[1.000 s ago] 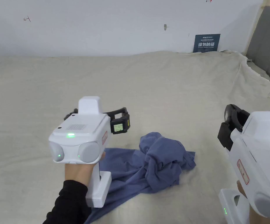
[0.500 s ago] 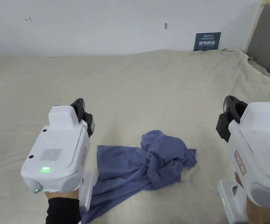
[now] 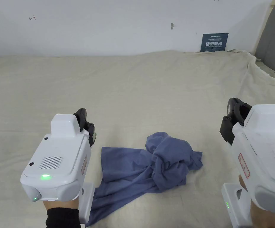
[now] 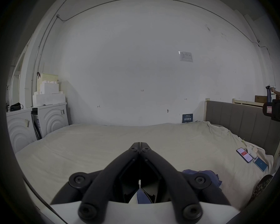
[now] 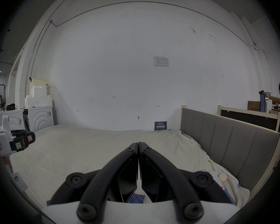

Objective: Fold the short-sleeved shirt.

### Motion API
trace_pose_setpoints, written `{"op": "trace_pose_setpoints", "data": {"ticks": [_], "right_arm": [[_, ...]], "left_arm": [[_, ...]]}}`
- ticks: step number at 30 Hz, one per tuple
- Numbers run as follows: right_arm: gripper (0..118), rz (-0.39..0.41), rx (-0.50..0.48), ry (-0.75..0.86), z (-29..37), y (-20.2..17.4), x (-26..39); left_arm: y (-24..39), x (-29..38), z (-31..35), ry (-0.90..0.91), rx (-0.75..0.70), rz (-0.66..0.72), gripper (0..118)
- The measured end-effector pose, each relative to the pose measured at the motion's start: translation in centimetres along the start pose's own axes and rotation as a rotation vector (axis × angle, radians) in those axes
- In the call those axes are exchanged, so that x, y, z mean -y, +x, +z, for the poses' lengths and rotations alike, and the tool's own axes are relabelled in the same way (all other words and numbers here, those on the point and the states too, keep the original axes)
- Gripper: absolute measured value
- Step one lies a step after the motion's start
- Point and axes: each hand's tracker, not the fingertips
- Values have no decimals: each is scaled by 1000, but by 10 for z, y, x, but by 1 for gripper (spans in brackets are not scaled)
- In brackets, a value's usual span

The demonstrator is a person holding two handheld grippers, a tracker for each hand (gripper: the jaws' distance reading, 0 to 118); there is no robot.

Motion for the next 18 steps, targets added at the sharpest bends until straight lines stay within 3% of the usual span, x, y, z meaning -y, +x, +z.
{"op": "trace_pose_setpoints", "data": {"ticks": [8,18], "right_arm": [[0,0,-7,-7,-2,1,4],[0,-2,-21,-42,-4,-6,14]], "left_arm": [[-12,14,-16,-303,48,71,0],[-21,103,-21,-691,32,138,0]]}}
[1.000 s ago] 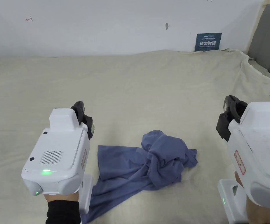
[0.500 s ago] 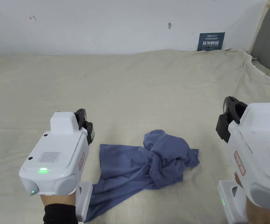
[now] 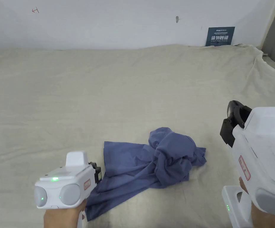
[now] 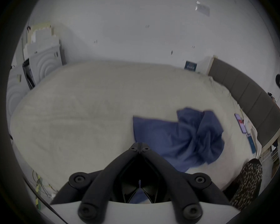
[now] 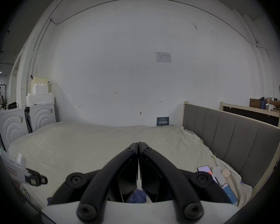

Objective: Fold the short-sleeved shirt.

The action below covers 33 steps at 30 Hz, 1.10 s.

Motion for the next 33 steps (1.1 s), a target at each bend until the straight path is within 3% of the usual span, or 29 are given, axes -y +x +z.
{"op": "trace_pose_setpoints", "data": {"ticks": [4,6,9,10,13,14,20,22,24,25,28,29,33], "right_arm": [[0,-1,-6,-18,-2,-1,5],[0,-2,-8,-26,-3,-1,8],[0,-4,-9,-38,-5,-1,13],[0,-2,-10,-42,-6,-1,13],[0,-3,-13,-51,-7,-1,16],[0,-4,-12,-54,-8,0,17],[0,-7,-14,-67,-13,4,24],[0,-6,-15,-71,-15,4,25],[0,-6,-14,-76,-16,5,26],[0,-6,-14,-77,-17,6,27],[0,-7,-13,-87,-17,1,26],[0,-9,-13,-93,-19,1,27],[0,-28,-16,-160,-35,10,38]], "left_arm": [[-6,26,-14,-90,-8,25,0],[-9,35,-17,-99,-14,42,9],[-12,46,-22,-160,-14,64,50],[-13,49,-23,-161,-22,67,71],[-13,57,-31,-202,-68,60,101],[-12,58,-35,-226,-86,52,101],[-15,64,-53,-280,-105,66,97],[-13,65,-55,-283,-111,69,80],[-8,64,-51,-277,-115,31,76],[-6,63,-49,-268,-108,10,65],[1,61,-45,-240,-72,-8,17],[1,60,-45,-235,-35,-7,11],[-3,51,-37,-173,-7,52,6]]}}
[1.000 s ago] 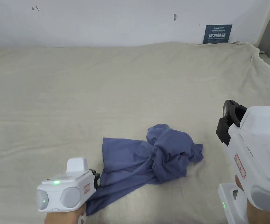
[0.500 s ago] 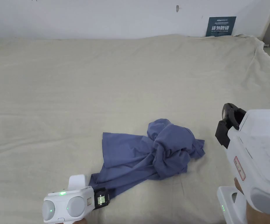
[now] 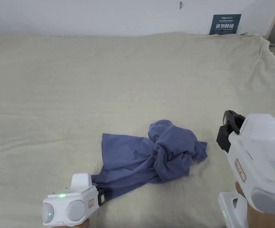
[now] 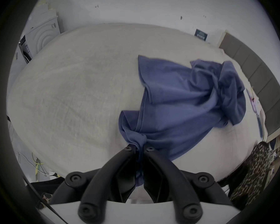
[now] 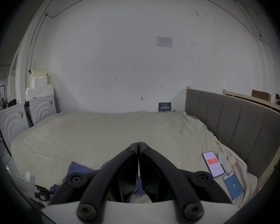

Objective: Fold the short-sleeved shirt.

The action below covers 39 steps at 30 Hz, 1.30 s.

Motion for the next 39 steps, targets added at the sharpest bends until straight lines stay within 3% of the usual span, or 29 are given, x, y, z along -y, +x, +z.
{"op": "trace_pose_setpoints", "data": {"ticks": [6,9,13,15,16,23,26,30,32,33,34,35,39], "right_arm": [[1,-35,5,-206,-56,19,26],[8,-11,3,-320,-89,27,42],[90,8,20,-441,-126,35,64],[94,-7,4,-507,-142,41,75],[102,-11,2,-526,-148,43,81],[100,9,22,-610,-181,48,112],[91,21,1,-651,-179,36,116],[68,17,-31,-676,-182,26,126],[50,31,-50,-668,-182,18,128],[38,42,-61,-663,-175,10,124],[15,53,-77,-659,-172,5,123],[5,60,-86,-658,-171,1,123],[5,64,-95,-662,-165,-2,116]], "left_arm": [[-10,-22,25,68,57,28,6],[-11,-30,31,90,73,31,6],[-7,-37,32,100,78,20,6],[-7,-39,31,101,79,20,6],[-7,-40,30,100,81,22,6],[-11,-42,24,82,81,33,6],[-13,-41,23,75,79,38,6],[-15,-41,22,69,80,45,6],[-15,-40,21,68,80,47,6],[-14,-40,21,68,81,47,6],[-14,-40,21,67,81,47,6],[-14,-40,22,67,82,47,6],[-14,-40,23,71,85,50,6]]}}
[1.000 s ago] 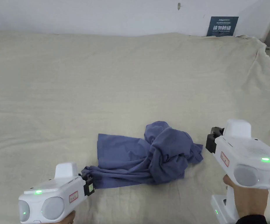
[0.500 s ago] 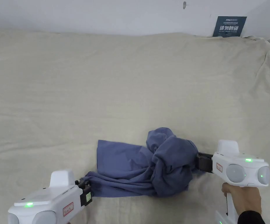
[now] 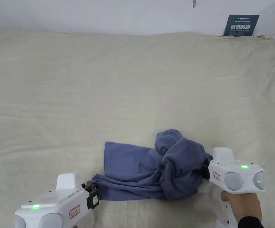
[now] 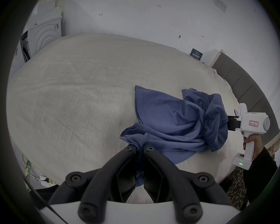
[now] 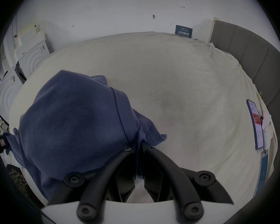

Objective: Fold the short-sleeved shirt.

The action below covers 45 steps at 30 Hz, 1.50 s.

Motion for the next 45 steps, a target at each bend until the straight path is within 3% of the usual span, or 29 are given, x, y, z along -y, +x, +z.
{"op": "trace_pose_setpoints", "data": {"ticks": [3,12,17,24,33,45], "right_arm": [[4,-61,-18,36,15,10,0],[4,-83,-10,236,87,42,-28],[4,-81,-3,359,138,56,-61],[4,-137,-30,527,194,73,-121],[4,-105,50,665,231,82,-202],[4,-47,190,767,232,76,-285]], "left_arm": [[0,0,1,4,4,3,6],[-11,-22,20,95,96,116,6],[-19,-70,36,181,103,110,6],[-24,-159,61,340,23,18,5],[-17,-267,97,516,-99,-75,5],[6,-372,109,672,-177,-129,5]]}}
